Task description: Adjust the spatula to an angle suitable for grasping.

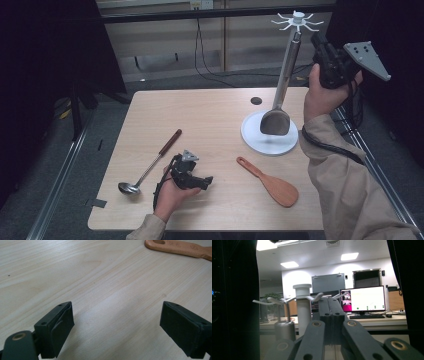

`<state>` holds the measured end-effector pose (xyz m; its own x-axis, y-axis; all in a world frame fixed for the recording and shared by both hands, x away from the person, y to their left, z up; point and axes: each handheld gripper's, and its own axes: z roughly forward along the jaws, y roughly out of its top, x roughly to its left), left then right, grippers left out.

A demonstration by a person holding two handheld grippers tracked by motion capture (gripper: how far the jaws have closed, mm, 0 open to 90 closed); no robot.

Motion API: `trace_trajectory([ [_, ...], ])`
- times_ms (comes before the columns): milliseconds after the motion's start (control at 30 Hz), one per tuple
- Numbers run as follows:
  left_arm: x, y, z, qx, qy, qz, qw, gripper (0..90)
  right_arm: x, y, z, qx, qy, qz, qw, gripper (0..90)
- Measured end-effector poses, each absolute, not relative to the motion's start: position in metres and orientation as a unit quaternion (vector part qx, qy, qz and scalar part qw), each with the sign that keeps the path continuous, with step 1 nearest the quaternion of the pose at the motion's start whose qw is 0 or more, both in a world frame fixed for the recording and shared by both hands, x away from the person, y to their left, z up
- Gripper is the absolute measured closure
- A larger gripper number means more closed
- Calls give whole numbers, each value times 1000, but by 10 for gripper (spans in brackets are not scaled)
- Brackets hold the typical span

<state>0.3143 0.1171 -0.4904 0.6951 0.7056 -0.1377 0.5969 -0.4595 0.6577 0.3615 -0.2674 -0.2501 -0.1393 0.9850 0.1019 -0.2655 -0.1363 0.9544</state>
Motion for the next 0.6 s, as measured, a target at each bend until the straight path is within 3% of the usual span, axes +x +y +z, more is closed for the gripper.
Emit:
trace_trajectory([
  [600, 315, 118, -491, 852, 387, 81, 344, 118, 357, -255, -245, 394, 441, 630, 503, 900],
])
